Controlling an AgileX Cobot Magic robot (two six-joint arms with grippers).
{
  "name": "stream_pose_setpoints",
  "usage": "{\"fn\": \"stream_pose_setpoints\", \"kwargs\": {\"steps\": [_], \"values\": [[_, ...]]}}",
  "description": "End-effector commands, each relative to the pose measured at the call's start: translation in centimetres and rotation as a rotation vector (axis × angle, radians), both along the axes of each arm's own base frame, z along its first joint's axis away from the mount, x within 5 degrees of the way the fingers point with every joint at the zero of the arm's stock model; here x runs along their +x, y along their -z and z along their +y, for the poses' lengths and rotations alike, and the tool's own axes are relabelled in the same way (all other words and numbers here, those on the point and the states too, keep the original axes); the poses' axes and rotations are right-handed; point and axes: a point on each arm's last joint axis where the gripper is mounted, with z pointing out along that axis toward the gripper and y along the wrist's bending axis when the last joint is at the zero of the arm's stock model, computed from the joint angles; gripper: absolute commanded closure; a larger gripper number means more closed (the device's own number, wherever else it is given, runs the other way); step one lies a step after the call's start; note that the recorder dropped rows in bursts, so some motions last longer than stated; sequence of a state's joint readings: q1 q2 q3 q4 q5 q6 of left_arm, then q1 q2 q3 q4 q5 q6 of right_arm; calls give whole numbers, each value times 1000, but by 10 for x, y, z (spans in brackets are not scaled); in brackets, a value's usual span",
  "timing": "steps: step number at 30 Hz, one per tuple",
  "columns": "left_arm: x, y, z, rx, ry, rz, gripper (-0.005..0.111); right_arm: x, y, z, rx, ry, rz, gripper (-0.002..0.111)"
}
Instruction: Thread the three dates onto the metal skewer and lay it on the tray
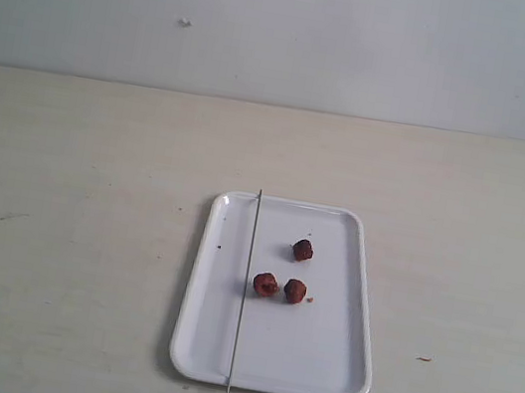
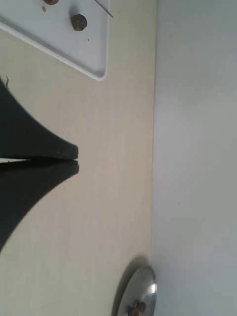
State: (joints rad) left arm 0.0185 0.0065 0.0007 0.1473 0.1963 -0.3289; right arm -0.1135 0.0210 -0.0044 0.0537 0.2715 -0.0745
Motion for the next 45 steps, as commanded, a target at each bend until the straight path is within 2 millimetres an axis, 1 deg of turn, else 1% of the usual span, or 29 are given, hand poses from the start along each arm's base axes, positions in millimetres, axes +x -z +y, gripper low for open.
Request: {"fn": "stream_pose_setpoints", "kwargs": {"steps": [1, 6, 10, 13, 14, 15, 17, 18, 20, 22, 23, 24, 25, 27, 30, 31, 33, 35, 37, 39, 40, 42, 44, 45], "values": [[0, -19, -2, -105, 23, -213, 107, 0, 1, 0, -9, 6, -5, 108], [-2, -30, -4, -107, 50, -340, 107, 0, 1, 0, -9, 6, -5, 108], [-4, -38, -6, -202, 79, -431, 107, 0, 1, 0, -9, 6, -5, 108], [-10, -51, -8, -288, 135, -579, 107, 0, 1, 0, -9, 6, -5, 108], [-11, -53, -8, -309, 148, -604, 107, 0, 1, -1, -12, 6, -5, 108], [-12, -56, -9, -297, 157, -619, 107, 0, 1, -1, -12, 6, -5, 108], [-15, -75, -9, -269, 156, -645, 107, 0, 1, -1, -12, 6, -5, 108], [-13, -84, -9, -262, 149, -629, 107, 0, 1, -1, -12, 6, -5, 108], [-7, -106, -8, -233, 127, -590, 107, 0, 1, -1, -12, 6, -5, 108], [9, -128, -6, -234, 106, -511, 107, 0, 1, -1, -12, 6, -5, 108], [18, -135, -6, -239, 96, -470, 107, 0, 1, -1, -12, 6, -5, 108], [33, -146, -5, -246, 83, -413, 107, 0, 1, -1, -12, 6, -5, 108], [45, -150, -4, -249, 70, -357, 107, 0, 1, -1, -12, 6, -5, 108], [77, -157, -2, -241, 30, -198, 107, 0, 1, 0, -12, 4, -5, 108], [129, -145, 1, -214, -23, 88, 107, 0, 1, 0, -12, 2, -5, 108], [142, -142, 0, -207, -29, 156, 107, 0, 1, 0, -12, 2, -5, 108], [171, -125, -6, -163, -28, 345, 107, 0, 1, 0, -12, 2, -5, 108], [191, -107, -17, -134, -11, 513, 107, 0, 1, 0, -12, 2, -5, 108], [207, -92, -37, -88, 47, 629, 106, 0, 1, 0, -12, 2, -5, 108], [218, -76, -66, -14, 144, 728, 100, 0, 1, 0, -12, 2, -5, 108], [223, -70, -80, 19, 192, 758, 96, 0, 1, 0, -12, 2, -5, 108], [226, -60, -114, 76, 300, 789, 83, 0, 1, 0, -12, 2, -5, 108], [225, -55, -145, 117, 385, 806, 71, 0, 1, 0, -12, 2, -5, 108], [224, -52, -161, 138, 428, 812, 67, 0, 1, 0, -12, 2, -5, 108]]}}
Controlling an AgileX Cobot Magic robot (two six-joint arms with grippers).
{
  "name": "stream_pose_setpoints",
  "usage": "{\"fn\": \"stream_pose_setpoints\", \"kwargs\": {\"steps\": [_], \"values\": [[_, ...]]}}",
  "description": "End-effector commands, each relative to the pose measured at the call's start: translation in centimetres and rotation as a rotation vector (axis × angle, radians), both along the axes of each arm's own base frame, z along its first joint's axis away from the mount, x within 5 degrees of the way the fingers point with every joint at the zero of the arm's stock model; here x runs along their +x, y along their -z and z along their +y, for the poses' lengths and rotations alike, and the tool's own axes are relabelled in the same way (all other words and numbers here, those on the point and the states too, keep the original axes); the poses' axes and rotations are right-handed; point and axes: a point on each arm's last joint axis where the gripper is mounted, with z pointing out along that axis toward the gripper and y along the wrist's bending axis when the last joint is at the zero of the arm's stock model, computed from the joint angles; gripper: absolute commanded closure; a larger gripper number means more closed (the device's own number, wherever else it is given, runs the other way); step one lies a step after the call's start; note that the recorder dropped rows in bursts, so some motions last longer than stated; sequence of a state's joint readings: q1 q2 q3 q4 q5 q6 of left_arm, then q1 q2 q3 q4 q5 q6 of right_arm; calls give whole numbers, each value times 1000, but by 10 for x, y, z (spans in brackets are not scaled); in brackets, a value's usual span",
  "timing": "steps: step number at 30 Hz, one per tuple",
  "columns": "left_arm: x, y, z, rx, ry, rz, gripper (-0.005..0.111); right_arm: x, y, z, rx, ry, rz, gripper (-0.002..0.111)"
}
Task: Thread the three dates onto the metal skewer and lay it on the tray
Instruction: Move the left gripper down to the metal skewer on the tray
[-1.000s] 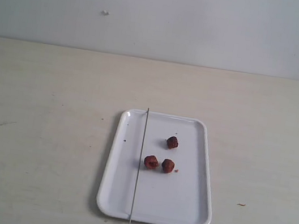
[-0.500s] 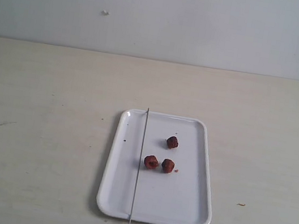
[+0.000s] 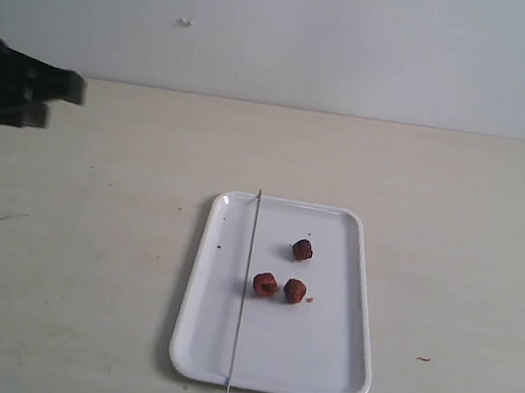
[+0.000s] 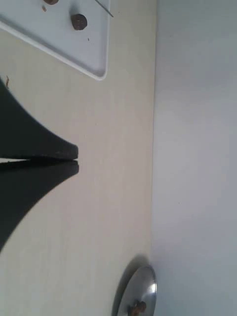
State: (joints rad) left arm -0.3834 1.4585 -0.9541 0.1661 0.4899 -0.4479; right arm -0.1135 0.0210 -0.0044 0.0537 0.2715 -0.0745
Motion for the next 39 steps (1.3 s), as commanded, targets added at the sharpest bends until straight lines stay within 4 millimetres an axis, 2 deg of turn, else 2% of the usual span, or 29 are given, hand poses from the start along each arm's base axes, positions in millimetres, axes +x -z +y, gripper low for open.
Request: {"fn": "stream_pose_setpoints", "kwargs": {"steps": [1, 3, 7, 10, 13, 20, 25, 35, 39], "values": [[-5, 10, -66, 20, 204, 33, 65, 0, 1, 0, -12, 2, -5, 108], [-8, 12, -91, 33, 271, 51, 65, 0, 1, 0, -12, 2, -5, 108], [-9, 20, -127, 60, 324, 136, 65, 0, 1, 0, -12, 2, -5, 108], [-6, 25, -148, 42, 339, 187, 65, 0, 1, 0, -12, 2, -5, 108], [-1, 35, -160, 73, 347, 250, 65, 0, 1, 0, -12, 2, -5, 108], [9, 71, -179, 112, 343, 452, 65, 0, 1, 0, -12, 2, -5, 108], [11, 94, -193, 50, 310, 566, 65, 0, 1, 0, -12, 2, -5, 108], [10, 104, -197, 12, 274, 605, 65, 0, 1, 0, -12, 2, -5, 108], [12, 116, -198, 12, 243, 627, 65, 0, 1, 0, -12, 2, -5, 108]]}}
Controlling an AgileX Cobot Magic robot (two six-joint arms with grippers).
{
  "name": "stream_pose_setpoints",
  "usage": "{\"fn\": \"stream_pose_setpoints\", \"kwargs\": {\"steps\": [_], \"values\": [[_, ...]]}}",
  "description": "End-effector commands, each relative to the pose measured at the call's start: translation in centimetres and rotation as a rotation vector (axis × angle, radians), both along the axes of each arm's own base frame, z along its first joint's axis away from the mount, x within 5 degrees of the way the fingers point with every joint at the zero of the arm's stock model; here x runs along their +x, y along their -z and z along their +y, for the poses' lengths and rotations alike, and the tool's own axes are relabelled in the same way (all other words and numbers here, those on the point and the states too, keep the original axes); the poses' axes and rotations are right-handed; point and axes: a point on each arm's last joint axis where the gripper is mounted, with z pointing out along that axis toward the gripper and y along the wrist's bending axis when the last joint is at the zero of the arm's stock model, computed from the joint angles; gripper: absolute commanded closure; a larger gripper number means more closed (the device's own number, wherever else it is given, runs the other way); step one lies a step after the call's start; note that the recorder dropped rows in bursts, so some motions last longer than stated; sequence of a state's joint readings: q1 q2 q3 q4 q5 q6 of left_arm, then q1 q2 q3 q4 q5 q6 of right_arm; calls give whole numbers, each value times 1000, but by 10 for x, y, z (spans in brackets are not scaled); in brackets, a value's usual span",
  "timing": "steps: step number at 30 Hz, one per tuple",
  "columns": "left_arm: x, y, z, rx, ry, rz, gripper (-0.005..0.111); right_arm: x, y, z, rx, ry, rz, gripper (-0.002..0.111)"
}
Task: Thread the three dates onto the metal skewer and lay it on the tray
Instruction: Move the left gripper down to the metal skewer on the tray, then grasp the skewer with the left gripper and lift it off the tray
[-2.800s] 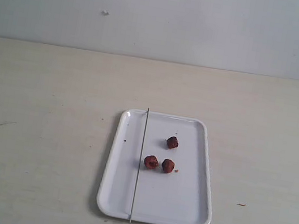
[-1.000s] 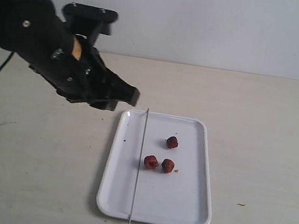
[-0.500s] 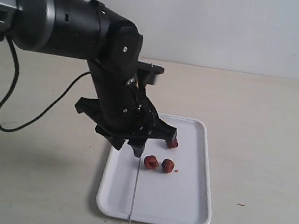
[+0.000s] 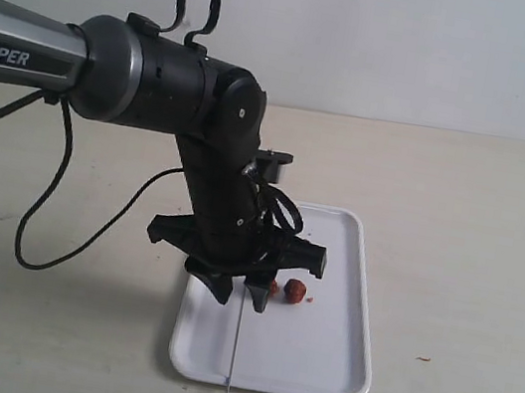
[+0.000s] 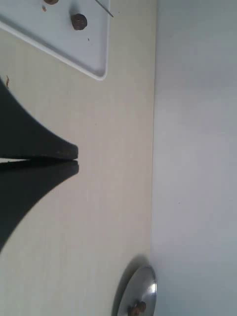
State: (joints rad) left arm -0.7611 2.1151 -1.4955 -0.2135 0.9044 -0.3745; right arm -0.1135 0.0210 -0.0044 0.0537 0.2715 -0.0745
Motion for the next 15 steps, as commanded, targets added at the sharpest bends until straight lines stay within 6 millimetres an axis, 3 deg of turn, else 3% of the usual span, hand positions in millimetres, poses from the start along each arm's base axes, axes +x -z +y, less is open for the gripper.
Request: {"fn": "stream_pose_setpoints", "kwargs": {"steps": [1, 6, 15], "values": [[1, 12, -4, 3, -31, 19, 65, 0, 1, 0, -12, 2, -5, 108], [1, 23, -5, 20, -30, 33, 65, 0, 1, 0, -12, 2, -5, 108], [4, 22, -7, -5, -57, 5, 65, 0, 1, 0, -11, 3, -5, 108]]}}
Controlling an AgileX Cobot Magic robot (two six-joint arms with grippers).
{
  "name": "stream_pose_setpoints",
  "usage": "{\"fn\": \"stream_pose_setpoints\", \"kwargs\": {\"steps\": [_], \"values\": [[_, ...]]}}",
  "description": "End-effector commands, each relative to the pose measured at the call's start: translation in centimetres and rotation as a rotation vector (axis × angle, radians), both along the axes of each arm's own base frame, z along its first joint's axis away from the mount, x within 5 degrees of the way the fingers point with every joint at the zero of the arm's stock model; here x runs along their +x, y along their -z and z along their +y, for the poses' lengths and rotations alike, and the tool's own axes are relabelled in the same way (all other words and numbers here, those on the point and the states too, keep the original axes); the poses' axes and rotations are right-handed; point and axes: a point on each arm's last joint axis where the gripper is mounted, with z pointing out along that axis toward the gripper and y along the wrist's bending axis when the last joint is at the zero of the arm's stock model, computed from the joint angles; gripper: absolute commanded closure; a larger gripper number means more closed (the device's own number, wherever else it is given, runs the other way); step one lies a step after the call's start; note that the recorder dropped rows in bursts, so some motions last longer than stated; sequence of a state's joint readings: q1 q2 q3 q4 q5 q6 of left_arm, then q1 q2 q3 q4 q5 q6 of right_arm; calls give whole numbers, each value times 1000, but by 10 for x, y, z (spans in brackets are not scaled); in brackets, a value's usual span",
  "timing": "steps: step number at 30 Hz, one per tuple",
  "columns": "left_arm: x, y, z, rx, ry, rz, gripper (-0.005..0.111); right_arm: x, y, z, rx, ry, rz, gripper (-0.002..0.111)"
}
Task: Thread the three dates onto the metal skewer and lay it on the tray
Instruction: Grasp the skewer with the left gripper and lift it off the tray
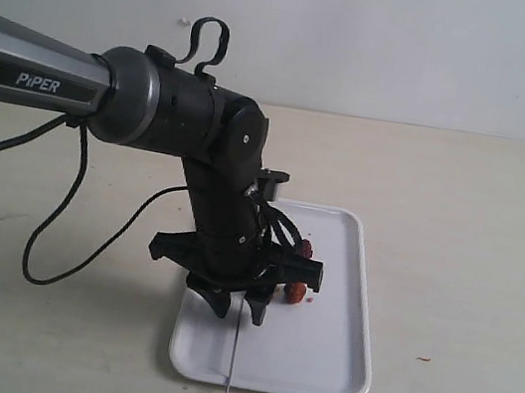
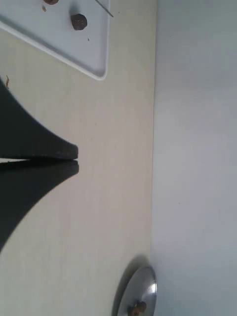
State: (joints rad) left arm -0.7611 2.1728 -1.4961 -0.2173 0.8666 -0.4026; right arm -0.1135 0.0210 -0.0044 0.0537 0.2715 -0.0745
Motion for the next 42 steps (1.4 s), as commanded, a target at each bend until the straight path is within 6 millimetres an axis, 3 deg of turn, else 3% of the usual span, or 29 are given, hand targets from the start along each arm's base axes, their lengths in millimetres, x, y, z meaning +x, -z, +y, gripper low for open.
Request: {"fn": "stream_pose_setpoints", "kwargs": {"steps": [1, 12, 15, 19, 22, 30, 36, 42], "values": [[1, -2, -4, -22, -21, -18, 65, 0, 1, 0, -11, 3, -5, 108], [-7, 15, -8, 34, 17, 7, 65, 0, 1, 0, -11, 3, -5, 108], [-7, 19, -8, 46, 20, 14, 74, 0, 1, 0, -11, 3, -5, 108], [-9, 19, -7, 54, 20, 29, 102, 0, 1, 0, -11, 3, -5, 108], [-10, 14, -6, 59, 31, 34, 107, 0, 1, 0, -11, 3, -5, 108], [-9, -36, 5, 70, 79, -64, 107, 0, 1, 0, -11, 3, -5, 108], [-6, -89, 28, 139, 108, -229, 107, 0, 1, 0, -11, 3, -5, 108], [-7, -124, 63, 403, 243, -398, 107, 0, 1, 0, -11, 3, -5, 108]]}}
